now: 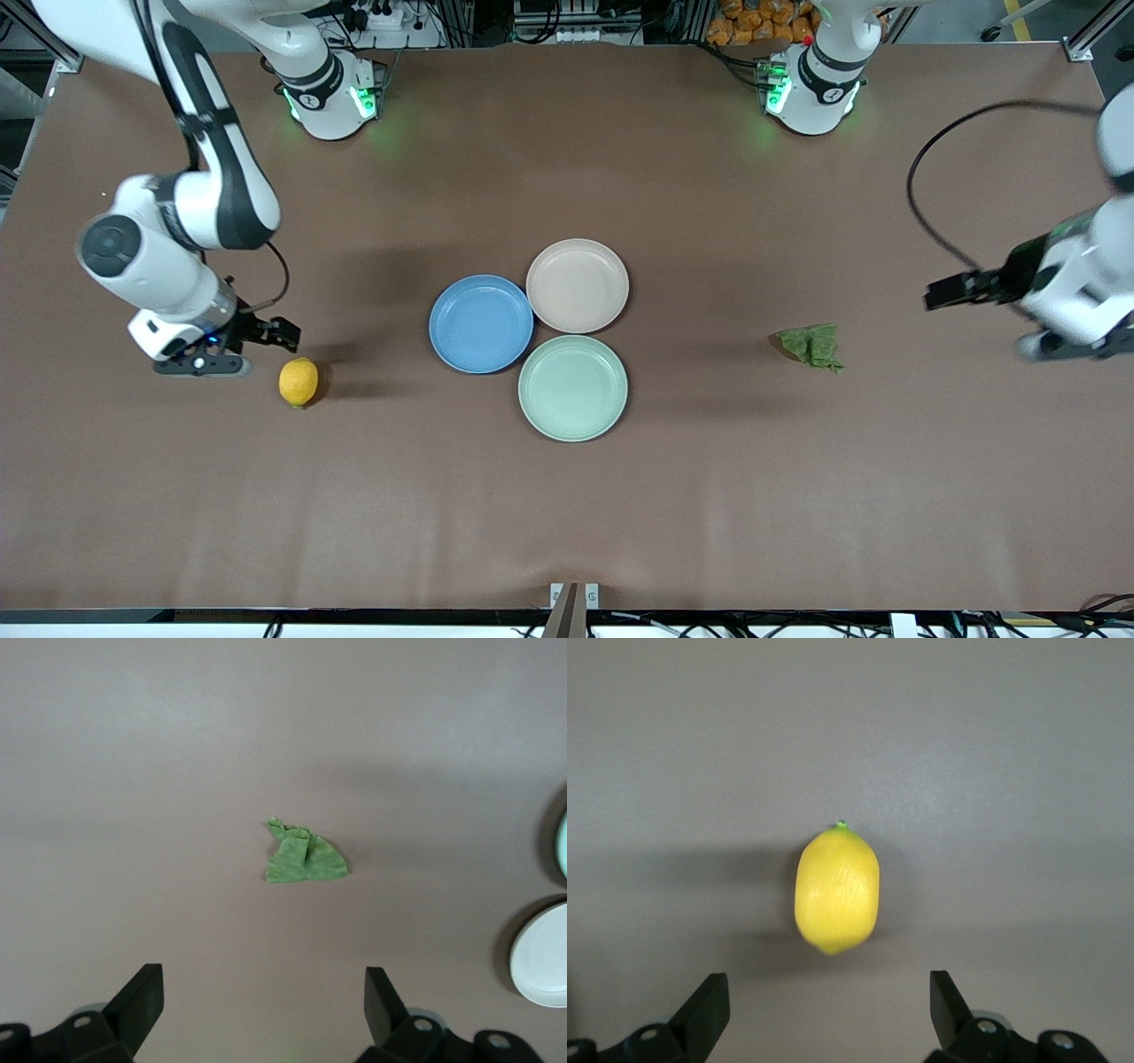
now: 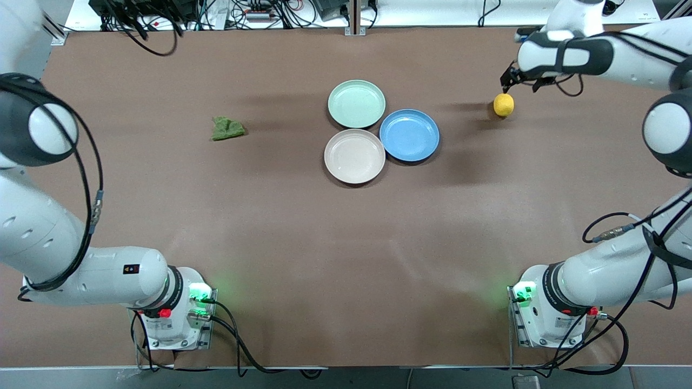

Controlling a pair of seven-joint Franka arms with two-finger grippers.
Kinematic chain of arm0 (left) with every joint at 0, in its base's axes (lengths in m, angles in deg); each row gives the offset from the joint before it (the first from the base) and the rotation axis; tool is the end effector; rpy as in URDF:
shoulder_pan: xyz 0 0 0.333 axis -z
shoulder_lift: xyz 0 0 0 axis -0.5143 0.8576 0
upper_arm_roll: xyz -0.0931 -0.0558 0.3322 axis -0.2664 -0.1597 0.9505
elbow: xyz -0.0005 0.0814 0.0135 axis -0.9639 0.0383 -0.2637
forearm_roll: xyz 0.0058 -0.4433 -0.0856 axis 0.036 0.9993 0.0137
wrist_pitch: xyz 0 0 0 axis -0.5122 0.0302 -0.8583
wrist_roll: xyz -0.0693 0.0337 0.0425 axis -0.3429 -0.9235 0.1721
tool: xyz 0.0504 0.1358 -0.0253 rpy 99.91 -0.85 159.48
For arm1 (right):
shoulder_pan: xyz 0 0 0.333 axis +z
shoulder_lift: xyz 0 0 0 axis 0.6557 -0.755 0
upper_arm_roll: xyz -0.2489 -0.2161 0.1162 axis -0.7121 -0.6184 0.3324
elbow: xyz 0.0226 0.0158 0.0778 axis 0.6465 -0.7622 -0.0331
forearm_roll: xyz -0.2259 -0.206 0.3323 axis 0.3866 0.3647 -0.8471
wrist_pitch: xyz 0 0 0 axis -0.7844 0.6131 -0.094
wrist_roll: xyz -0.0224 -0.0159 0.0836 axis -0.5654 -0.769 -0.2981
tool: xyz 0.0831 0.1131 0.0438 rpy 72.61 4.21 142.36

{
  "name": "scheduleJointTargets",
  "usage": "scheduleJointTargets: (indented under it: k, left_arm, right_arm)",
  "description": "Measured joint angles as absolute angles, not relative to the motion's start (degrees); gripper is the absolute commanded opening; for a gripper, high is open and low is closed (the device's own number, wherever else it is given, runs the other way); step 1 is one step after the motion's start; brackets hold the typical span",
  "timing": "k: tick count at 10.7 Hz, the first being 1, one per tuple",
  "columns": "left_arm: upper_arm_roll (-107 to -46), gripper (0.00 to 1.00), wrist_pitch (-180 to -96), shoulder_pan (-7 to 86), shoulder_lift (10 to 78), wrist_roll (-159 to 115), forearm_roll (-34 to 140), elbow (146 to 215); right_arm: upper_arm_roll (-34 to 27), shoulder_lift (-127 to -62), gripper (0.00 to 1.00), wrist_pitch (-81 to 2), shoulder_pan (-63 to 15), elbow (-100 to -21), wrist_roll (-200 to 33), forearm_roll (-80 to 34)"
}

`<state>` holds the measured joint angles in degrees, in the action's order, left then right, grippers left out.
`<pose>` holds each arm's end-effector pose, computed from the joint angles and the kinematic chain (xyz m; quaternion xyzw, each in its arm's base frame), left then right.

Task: Place lemon and lettuce in plates
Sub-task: 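Reach the right gripper to the lemon while the left gripper reaches the lettuce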

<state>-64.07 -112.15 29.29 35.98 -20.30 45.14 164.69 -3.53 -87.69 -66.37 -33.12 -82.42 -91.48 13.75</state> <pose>0.6951 -0.0477 0.4725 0.9948 0.0362 -0.0934 0.0173 0.6377 0.0256 0.2282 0.9992 -0.0010 0.0367 0.0125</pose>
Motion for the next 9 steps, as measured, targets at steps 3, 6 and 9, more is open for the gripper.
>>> scheduleJointTargets:
  k: [3, 6, 9]
  left_arm:
    - [-65.01, 1.0, -118.47, 30.47, 45.29, -20.3, 45.14, 166.57]
    - [-65.15, 1.0, -124.75, 32.09, 53.45, -20.4, 45.14, 168.37]
    - [-65.05, 1.0, -125.33, 31.98, 56.25, -20.42, 45.14, 168.48]
  right_arm:
    - [-3.51, -93.69, 1.0, -74.16, -31.7, -82.35, -94.27, 13.75]
    - [-3.57, -95.73, 1.0, -76.23, -31.63, -82.0, -94.57, 13.75]
    - [-3.57, -97.14, 1.0, -77.64, -31.63, -82.0, -94.58, 13.75]
